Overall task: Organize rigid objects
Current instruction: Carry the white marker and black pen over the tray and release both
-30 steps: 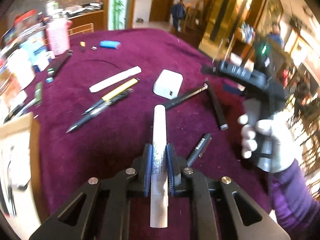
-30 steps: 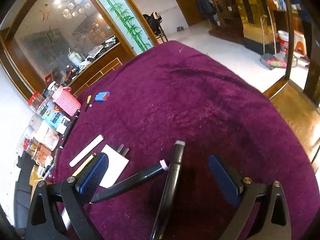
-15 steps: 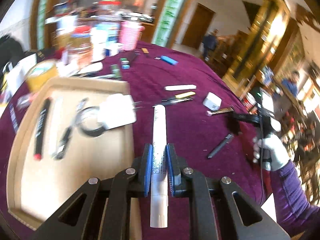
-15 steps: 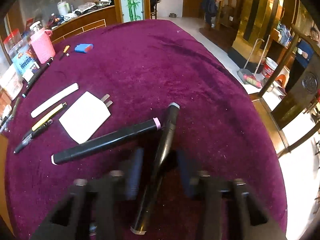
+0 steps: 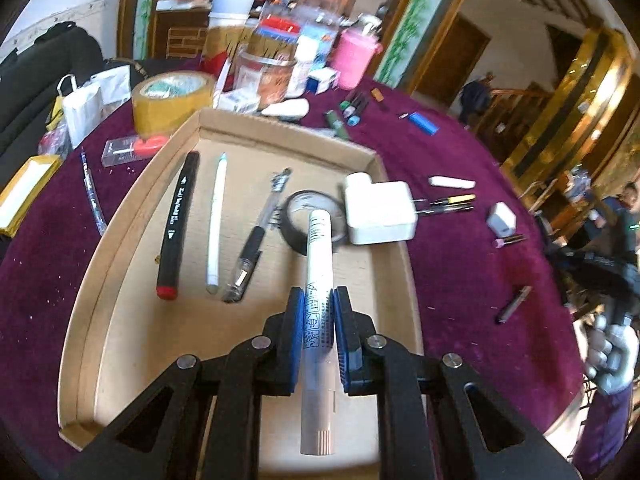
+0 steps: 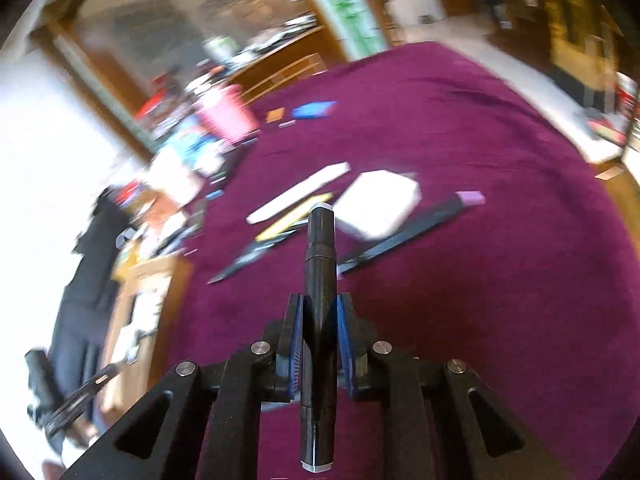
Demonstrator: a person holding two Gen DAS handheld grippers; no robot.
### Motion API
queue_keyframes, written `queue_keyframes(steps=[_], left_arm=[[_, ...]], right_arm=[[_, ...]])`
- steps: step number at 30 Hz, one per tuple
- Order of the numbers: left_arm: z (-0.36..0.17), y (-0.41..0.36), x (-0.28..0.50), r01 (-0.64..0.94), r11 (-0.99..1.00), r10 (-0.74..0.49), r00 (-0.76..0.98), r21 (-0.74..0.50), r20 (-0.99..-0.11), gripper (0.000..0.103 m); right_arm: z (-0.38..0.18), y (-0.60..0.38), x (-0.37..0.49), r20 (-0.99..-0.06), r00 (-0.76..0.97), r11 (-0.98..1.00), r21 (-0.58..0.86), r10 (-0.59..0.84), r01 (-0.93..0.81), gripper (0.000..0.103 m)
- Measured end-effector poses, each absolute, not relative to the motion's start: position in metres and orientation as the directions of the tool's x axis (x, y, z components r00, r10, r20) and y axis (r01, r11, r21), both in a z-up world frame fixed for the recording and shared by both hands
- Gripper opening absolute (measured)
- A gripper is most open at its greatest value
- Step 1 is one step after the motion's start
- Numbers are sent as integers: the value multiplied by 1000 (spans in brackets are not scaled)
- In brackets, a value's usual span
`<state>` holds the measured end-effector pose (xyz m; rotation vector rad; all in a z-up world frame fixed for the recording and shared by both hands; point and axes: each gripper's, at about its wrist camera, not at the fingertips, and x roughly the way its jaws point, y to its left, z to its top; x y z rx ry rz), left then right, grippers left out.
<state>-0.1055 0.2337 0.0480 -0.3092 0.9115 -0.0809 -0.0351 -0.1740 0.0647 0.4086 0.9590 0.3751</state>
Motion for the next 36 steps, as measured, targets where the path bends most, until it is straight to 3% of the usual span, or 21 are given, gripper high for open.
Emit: queue_keyframes(steps=[9,11,13,14,21,25,29,32,36], left_arm=[[26,261,-65,-195,946,-115,544,-259,-831,15],[35,266,-73,-176,934,-155,588,-312,-794,21],[45,270,-86,-165,928,-161,630,-334,-760,43],[51,273,-93,-168,926,-153,651,-338,-744,46],[72,291,-129,-170,909,-143,731,-381,-667,59],[69,300,-141,-167,901,-153,741,-400,-654,61],[65,309,-148,-177,878,-173,748,-444,-641,61],[63,312,-151,-180,871,-179,749,-456,-638,61],[63,317,-157,-185,870,-174,752,-457,-636,61]], right_arm=[[67,-13,-40,-683,285,734,570,673,-369,18],[68,12,-45,-682,245,712,575,689,-402,19],[67,44,-49,-691,198,693,569,695,-442,19],[65,54,-50,-697,183,688,566,694,-453,19],[38,115,-50,-787,129,733,483,603,-479,20],[55,100,-40,-745,198,733,506,637,-454,21],[82,97,-14,-753,424,835,297,504,-464,50],[73,101,13,-777,405,847,294,482,-443,50],[47,111,11,-803,241,792,399,545,-462,56]])
